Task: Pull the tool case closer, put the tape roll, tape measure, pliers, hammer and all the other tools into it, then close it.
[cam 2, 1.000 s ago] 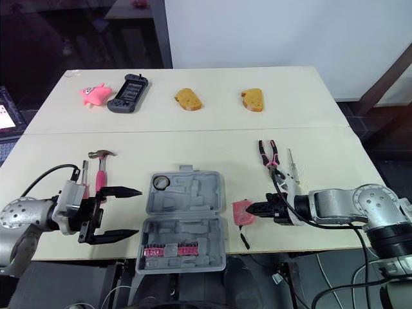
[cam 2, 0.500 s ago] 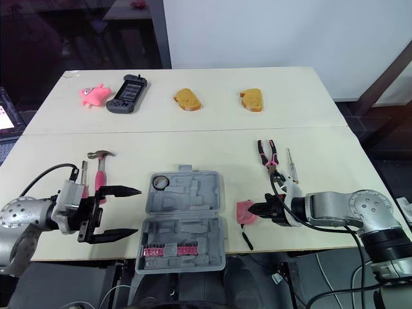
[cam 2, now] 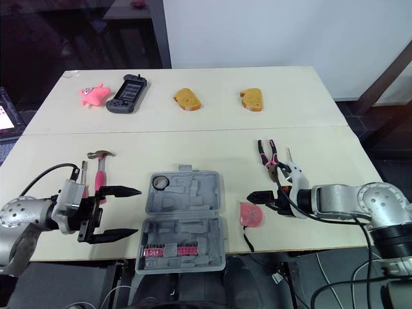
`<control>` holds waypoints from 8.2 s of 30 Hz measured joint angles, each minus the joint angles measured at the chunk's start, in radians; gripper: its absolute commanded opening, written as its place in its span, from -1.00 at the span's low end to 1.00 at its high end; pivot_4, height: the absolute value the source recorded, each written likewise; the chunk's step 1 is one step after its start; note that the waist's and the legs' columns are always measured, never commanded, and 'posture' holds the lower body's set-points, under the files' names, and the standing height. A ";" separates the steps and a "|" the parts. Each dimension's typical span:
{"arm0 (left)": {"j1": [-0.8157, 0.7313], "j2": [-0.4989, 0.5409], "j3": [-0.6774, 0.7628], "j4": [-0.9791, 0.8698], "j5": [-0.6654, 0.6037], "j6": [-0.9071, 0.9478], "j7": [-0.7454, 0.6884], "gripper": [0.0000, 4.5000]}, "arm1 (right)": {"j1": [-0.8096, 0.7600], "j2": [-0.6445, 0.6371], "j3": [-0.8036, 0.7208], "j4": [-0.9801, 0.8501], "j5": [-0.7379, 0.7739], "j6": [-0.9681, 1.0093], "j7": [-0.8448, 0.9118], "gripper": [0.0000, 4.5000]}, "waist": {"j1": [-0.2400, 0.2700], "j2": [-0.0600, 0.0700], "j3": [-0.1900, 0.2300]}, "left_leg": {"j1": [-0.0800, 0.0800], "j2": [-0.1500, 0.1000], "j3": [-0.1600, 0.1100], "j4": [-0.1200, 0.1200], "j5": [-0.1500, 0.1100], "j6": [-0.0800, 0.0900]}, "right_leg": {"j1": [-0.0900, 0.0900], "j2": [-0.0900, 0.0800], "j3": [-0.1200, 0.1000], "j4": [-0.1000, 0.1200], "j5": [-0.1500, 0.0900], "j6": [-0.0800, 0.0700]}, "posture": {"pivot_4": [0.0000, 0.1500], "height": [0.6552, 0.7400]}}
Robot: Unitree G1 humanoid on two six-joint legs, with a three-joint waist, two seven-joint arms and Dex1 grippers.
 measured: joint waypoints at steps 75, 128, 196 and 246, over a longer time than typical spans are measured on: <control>-0.058 -0.009 -0.017 0.041 0.048 -0.003 0.075 1.00 | -0.674 0.407 0.831 0.098 -1.918 -0.499 1.317 0.30 | -0.001 0.005 0.003 | 0.000 -0.001 0.000 0.003 0.000 -0.001 | -0.003 -0.001 -0.002 0.010 0.000 0.001 | 1.00 1.00; -0.023 -0.018 -0.017 -0.019 0.047 0.007 0.108 1.00 | -0.644 0.587 0.702 0.186 -2.034 -0.498 1.359 0.99 | -0.002 0.005 0.003 | 0.000 -0.001 0.000 0.005 0.000 -0.001 | -0.004 0.000 -0.002 0.014 0.000 0.001 | 1.00 1.00; -0.029 -0.018 -0.033 -0.019 0.048 0.007 0.115 1.00 | -0.246 0.604 0.392 0.151 -1.772 -0.461 1.012 -0.21 | 0.002 -0.001 -0.003 | 0.004 -0.001 -0.002 0.005 0.000 -0.001 | 0.001 0.000 -0.002 0.013 -0.001 0.000 | 1.00 1.00; 0.144 0.217 0.430 0.863 0.178 -0.327 0.114 1.00 | 0.702 0.192 -0.613 -0.007 -1.403 -1.048 1.250 0.98 | -0.001 -0.001 0.000 | 0.003 -0.001 0.002 -0.001 0.000 -0.001 | 0.002 -0.002 -0.001 -0.001 -0.003 -0.004 | 1.00 1.00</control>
